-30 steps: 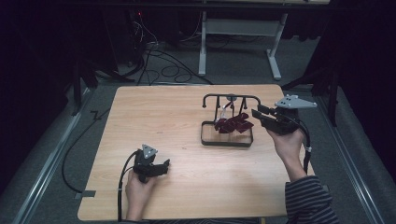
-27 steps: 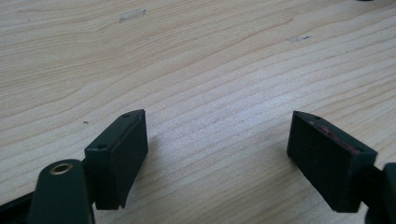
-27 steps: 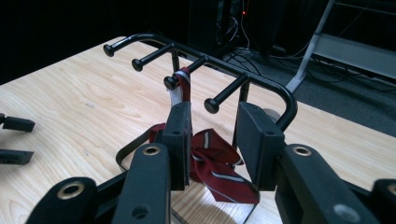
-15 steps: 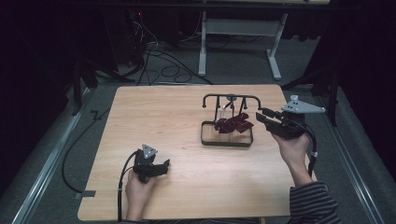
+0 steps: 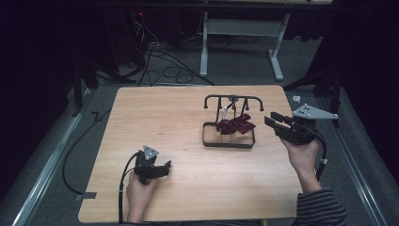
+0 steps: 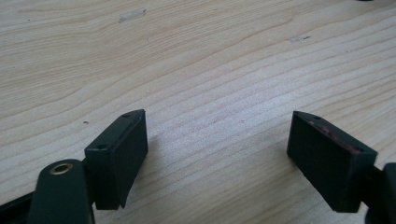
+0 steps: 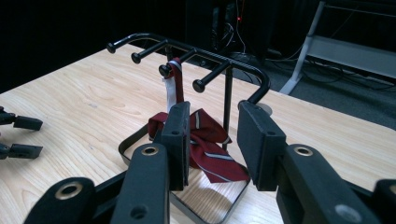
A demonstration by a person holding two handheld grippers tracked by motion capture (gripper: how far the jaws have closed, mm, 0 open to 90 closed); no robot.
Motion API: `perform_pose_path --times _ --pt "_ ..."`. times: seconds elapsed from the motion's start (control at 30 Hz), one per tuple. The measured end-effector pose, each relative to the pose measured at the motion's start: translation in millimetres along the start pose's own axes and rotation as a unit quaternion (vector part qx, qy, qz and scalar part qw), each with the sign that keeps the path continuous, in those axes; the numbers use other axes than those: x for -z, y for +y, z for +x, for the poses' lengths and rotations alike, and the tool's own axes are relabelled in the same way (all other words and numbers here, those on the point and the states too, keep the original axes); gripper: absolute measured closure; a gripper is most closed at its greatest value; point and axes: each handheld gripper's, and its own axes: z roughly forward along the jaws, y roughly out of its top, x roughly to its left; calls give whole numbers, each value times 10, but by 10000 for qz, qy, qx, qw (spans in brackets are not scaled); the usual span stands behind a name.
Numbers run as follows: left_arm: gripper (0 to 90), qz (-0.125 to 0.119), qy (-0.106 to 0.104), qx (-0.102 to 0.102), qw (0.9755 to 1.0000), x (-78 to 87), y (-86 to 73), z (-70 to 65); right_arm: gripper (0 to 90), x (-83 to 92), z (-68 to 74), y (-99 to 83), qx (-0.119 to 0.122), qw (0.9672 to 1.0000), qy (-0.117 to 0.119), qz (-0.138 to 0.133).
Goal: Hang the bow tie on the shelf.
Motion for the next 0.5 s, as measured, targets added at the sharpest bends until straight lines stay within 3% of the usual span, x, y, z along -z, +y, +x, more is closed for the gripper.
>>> perform_pose_path --times 0.5 --pt "207 -6 4 1 10000 -1 0 -1 659 144 -71 -177 -160 9998 -43 -81"
